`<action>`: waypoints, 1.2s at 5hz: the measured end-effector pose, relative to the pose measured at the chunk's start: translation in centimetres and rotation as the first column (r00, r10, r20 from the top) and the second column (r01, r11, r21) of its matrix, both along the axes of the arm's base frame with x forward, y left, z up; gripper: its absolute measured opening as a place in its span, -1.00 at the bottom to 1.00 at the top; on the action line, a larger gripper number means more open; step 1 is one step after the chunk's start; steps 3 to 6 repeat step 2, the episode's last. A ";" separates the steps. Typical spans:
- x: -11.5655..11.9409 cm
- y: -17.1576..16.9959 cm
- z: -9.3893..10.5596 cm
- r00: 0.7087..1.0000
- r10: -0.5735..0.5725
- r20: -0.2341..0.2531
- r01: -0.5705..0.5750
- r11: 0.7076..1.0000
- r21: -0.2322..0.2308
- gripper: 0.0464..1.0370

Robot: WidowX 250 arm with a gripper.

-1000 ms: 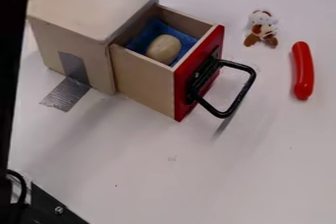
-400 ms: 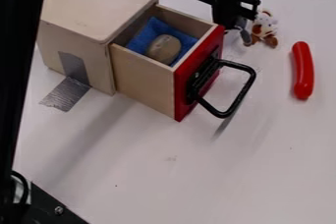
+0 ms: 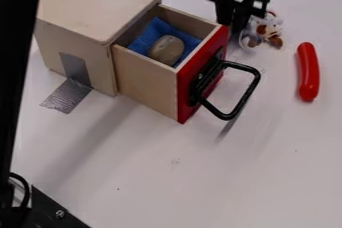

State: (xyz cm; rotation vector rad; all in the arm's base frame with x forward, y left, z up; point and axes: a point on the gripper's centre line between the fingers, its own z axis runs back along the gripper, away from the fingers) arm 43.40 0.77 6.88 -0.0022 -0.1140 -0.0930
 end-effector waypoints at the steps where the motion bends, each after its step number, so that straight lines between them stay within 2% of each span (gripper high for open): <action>1: -0.6 0.1 4.5 0.999 0.018 0.038 -0.018 1.000 0.011 0.50; 2: -1.4 0.7 8.2 0.996 0.071 0.049 -0.073 0.997 0.038 0.92; 6: -1.4 0.7 8.2 0.996 0.071 0.049 -0.073 0.997 0.038 0.92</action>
